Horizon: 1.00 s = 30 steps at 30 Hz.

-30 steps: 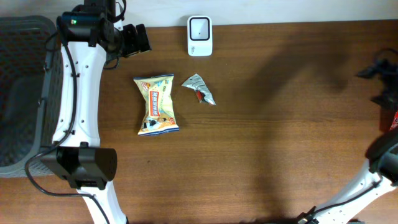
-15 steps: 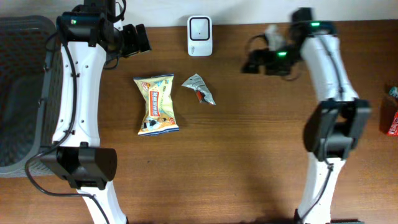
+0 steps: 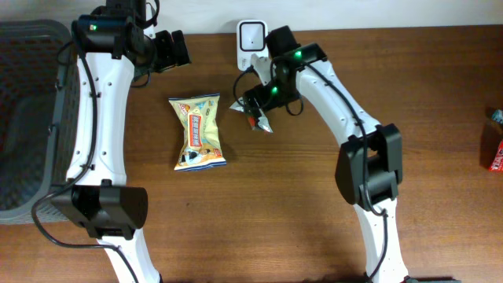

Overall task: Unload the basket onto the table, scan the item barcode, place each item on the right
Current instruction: 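Move the right gripper left and grasp the hex-wrench packet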

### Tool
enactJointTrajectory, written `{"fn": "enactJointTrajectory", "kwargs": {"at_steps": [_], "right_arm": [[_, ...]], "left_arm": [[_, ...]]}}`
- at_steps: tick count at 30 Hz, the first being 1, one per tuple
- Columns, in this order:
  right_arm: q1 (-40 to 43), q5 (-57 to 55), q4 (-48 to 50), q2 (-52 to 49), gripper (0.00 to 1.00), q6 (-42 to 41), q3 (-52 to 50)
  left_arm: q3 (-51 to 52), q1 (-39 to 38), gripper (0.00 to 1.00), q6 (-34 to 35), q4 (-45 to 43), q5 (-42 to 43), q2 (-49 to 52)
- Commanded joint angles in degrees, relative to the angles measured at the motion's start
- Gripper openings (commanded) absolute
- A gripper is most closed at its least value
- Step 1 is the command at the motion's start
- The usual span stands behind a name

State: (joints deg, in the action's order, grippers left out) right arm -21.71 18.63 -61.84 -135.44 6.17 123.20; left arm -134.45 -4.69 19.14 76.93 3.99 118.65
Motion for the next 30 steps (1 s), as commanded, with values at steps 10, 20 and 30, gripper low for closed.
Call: {"fn": "enactJointTrajectory", "kwargs": {"at_steps": [10,20,30], "right_arm": [[-1.90,-1.38,3.91,-5.44,0.50,-1.36,-0.42],[-1.95,-6.86,4.66,-5.53,0.44,-9.66,-0.42],[-1.90,-8.31,4.20,-5.53,0.31,-9.62,-0.42]], "left_arm": [[-0.02,0.35,0.99,0.39,0.07,-0.63,-0.50],[-0.04,0.35,0.99,0.39,0.07,-0.63,-0.50],[-0.02,0.35,0.99,0.37,0.07,-0.63,-0.50]]}}
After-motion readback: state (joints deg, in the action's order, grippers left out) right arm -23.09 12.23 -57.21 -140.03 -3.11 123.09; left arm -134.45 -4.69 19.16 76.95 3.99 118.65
